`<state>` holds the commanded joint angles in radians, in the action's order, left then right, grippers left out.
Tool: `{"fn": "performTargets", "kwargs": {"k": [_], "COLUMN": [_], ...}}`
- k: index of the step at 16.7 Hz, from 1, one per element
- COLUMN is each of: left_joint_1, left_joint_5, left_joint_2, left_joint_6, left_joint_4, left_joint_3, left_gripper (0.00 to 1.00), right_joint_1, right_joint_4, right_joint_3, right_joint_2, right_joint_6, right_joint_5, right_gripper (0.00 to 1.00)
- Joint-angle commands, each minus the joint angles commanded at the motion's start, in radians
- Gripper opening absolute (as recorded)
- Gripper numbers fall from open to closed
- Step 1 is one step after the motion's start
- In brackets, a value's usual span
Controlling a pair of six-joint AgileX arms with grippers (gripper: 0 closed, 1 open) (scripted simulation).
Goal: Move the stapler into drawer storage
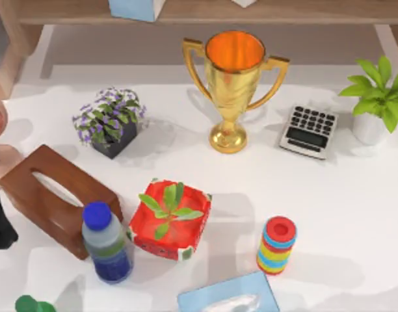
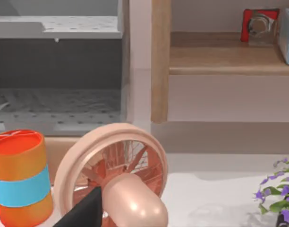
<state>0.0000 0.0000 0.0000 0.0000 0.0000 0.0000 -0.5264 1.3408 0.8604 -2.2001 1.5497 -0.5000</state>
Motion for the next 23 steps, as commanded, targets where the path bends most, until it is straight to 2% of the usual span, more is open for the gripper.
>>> {"fn": "performTargets", "kwargs": {"k": [4, 10, 17, 22, 23], "left_joint_1": [0.000, 0.000, 0.000, 0.000, 0.000], "left_joint_5": [0.000, 0.000, 0.000, 0.000, 0.000], "left_joint_2": [0.000, 0.000, 0.000, 0.000, 0.000], "left_joint_6": [0.000, 0.000, 0.000, 0.000, 0.000], "left_joint_4": [0.000, 0.000, 0.000, 0.000, 0.000], "left_joint_3": [0.000, 0.000, 0.000, 0.000, 0.000], "left_gripper": [1.00, 1.00, 1.00, 1.00, 1.00], "right_joint_1": [0.032, 0.036, 0.087, 0.095, 0.095], "right_joint_4": [-0.064, -0.085, -0.212, -0.228, -0.228], "right_joint_3": [0.109, 0.127, 0.376, 0.393, 0.393], "right_joint_2": [-0.044, -0.058, -0.156, -0.171, -0.171], "right_joint_6": [0.002, 0.002, 0.004, 0.002, 0.002], "right_joint_5": [0.045, 0.056, 0.099, 0.112, 0.112], "right_gripper": [0.00, 0.00, 0.00, 0.00, 0.08]}}
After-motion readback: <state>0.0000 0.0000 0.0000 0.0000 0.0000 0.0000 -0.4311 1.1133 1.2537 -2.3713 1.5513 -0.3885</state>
